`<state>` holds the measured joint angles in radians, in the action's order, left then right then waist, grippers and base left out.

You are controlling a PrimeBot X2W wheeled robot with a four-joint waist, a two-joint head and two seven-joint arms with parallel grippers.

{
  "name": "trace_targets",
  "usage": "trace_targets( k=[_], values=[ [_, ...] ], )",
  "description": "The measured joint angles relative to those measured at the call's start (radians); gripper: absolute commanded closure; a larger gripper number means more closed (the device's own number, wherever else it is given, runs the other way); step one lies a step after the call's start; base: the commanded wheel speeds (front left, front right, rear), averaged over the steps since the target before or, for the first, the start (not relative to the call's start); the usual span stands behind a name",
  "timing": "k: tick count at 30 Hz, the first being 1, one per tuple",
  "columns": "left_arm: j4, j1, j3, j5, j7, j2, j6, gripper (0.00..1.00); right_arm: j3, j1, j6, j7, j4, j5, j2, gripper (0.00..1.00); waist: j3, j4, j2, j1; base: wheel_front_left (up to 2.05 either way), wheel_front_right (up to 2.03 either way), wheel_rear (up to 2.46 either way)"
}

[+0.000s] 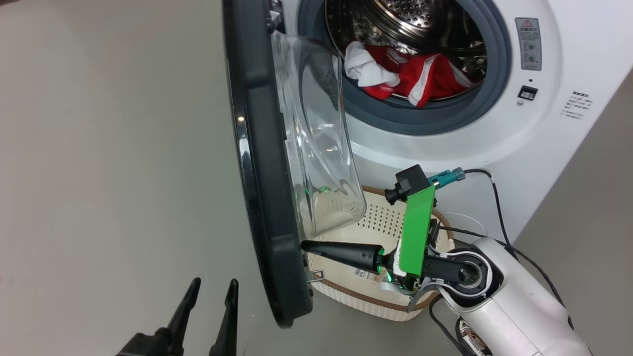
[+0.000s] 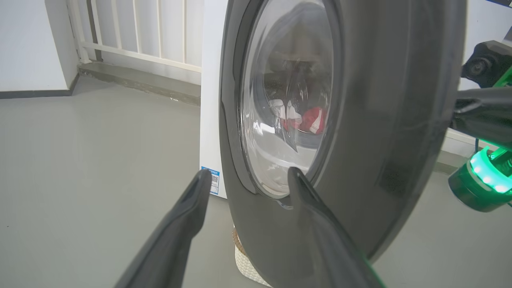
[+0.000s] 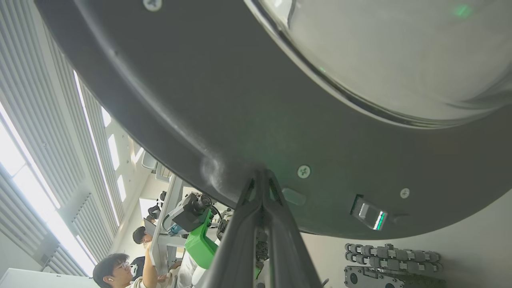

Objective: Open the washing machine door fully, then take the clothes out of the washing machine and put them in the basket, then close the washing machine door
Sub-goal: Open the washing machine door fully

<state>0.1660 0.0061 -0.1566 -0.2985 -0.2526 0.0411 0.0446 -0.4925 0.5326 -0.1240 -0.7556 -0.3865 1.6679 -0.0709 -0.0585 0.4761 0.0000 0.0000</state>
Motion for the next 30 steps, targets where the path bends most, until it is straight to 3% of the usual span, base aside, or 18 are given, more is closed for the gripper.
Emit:
trace_targets(
  k=[1, 2, 3, 4, 5, 18, 30],
  values=[
    [0.001, 0.0, 0.002, 0.0, 0.0, 0.0, 0.0, 0.0, 0.0, 0.0, 0.0, 0.006, -0.001, -0.004, 0.001, 0.59, 0.0, -0.004, 0.0, 0.0, 0.0, 0.0, 0.0],
    [0.002, 0.0, 0.004, 0.0, 0.0, 0.0, 0.0, 0.0, 0.001, 0.0, 0.0, 0.008, -0.001, -0.009, 0.002, 0.52, 0.0, -0.008, 0.0, 0.0, 0.0, 0.0, 0.0],
    [0.003, 0.0, 0.006, 0.0, 0.0, 0.0, 0.0, 0.0, 0.003, -0.001, 0.0, 0.01, -0.001, -0.014, 0.003, 0.34, 0.001, -0.012, 0.0, 0.0, 0.0, 0.0, 0.0],
    [0.003, 0.0, 0.008, 0.0, 0.0, 0.0, 0.0, 0.0, 0.006, -0.002, 0.0, 0.015, -0.002, -0.019, 0.004, 0.04, 0.001, -0.017, 0.0, 0.0, 0.0, 0.0, 0.0],
    [0.004, 0.0, 0.011, 0.0, 0.0, 0.0, 0.001, 0.0, 0.011, -0.002, 0.0, 0.018, -0.002, -0.027, 0.004, 0.0, 0.002, -0.022, 0.0, 0.0, 0.0, 0.0, 0.0],
    [0.01, -0.001, 0.053, 0.0, 0.0, 0.0, 0.009, 0.0, 0.033, -0.088, 0.0, 0.104, 0.003, -0.115, -0.046, 0.0, 0.012, -0.091, 0.0, 0.0, 0.0, 0.0, 0.0],
    [0.019, 0.0, 0.081, 0.0, 0.0, 0.0, 0.01, 0.0, 0.057, -0.205, 0.0, 0.221, -0.008, -0.163, -0.13, 0.0, 0.022, -0.132, 0.0, 0.0, 0.0, 0.0, 0.0]
  ],
)
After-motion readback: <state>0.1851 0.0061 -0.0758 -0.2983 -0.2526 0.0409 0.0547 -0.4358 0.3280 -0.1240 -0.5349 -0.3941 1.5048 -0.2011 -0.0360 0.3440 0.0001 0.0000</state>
